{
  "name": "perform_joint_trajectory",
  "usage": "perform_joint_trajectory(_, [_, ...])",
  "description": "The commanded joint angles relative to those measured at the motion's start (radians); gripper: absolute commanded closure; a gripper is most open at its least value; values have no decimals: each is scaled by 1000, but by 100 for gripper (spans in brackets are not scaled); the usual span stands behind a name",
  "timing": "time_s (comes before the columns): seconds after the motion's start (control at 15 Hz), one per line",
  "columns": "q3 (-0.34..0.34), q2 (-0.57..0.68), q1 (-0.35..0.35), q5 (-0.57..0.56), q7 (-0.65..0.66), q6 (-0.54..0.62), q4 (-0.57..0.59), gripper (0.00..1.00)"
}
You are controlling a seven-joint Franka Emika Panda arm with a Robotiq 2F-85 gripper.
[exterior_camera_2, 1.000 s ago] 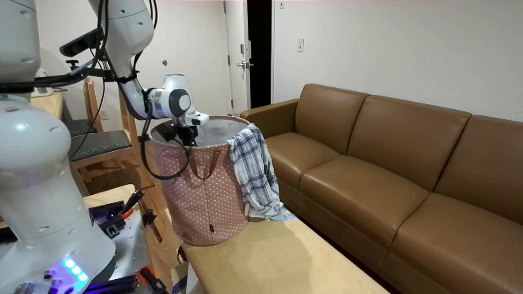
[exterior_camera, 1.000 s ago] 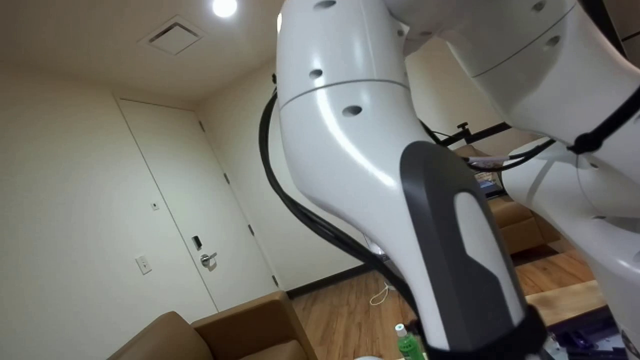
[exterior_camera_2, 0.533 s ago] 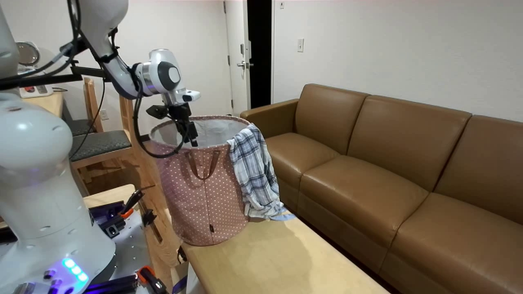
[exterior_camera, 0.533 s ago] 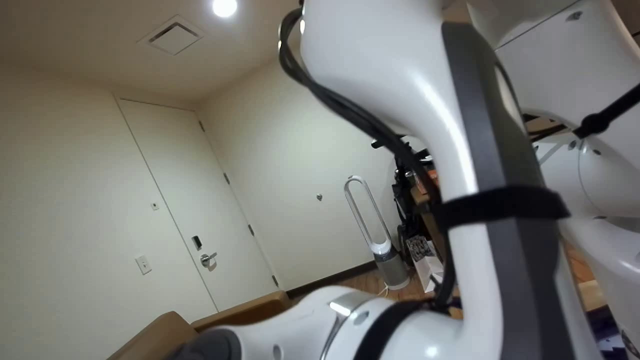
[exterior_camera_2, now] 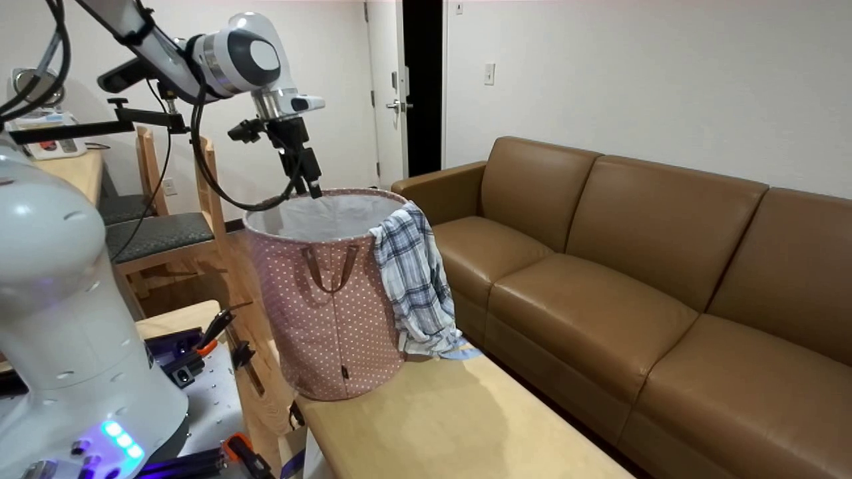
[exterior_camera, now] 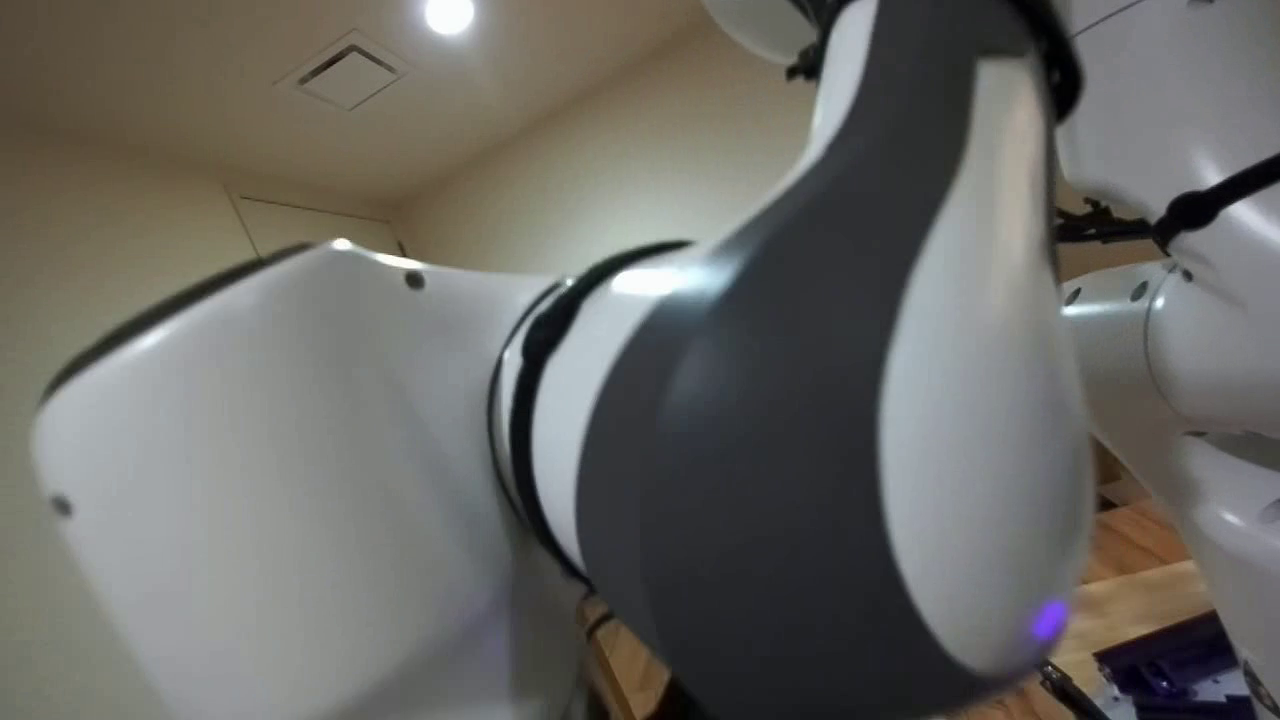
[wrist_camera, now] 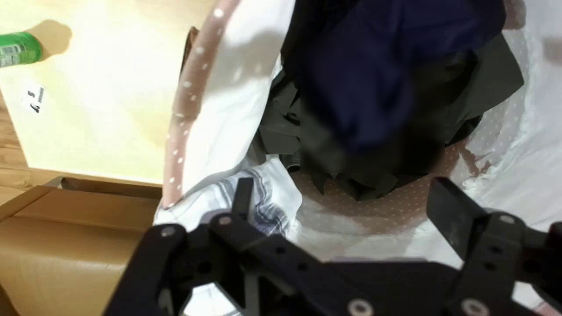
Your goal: Move the clothes from the table and put them in the laundry bag
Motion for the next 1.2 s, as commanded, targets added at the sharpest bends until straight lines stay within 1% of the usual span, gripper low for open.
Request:
perform_joint_trajectory(0.0, [-1,-110,-71,98,-225,-90,-1,0])
perform_joint_trajectory(0.07, [7,-136,-92,82,-238,-79,-19,0])
perform_joint_trajectory(0.13, [45,-87,-108,74,-174,-60,6,0])
perform_joint_trajectory(0.2, [46,-101,-123,74,-185,-62,6,0])
perform_joint_trajectory(0.33, [58,-100,-132,72,-183,-62,6,0])
perform_joint_trajectory(0.4, [46,-85,-117,140,-222,-90,15,0])
perform_joint_trajectory(0.47, [19,-93,-99,245,-286,-127,25,0])
perform_joint_trajectory(0.53, [11,-104,-100,297,-322,-169,30,0])
perform_joint_trajectory(0.6, [-1,-124,-111,362,-325,-202,32,0])
perform_joint_trajectory(0.67, [-21,-135,-115,421,-370,-243,36,0])
perform_joint_trajectory(0.73, [-34,-149,-129,455,-370,-283,38,0])
perform_joint_trajectory(0.87, [-55,-169,-160,463,-387,-338,32,0])
perform_joint_trajectory(1.0, [-57,-167,-198,420,-369,-368,27,0])
perform_joint_trajectory(1.13, [-51,-154,-234,381,-353,-371,18,0])
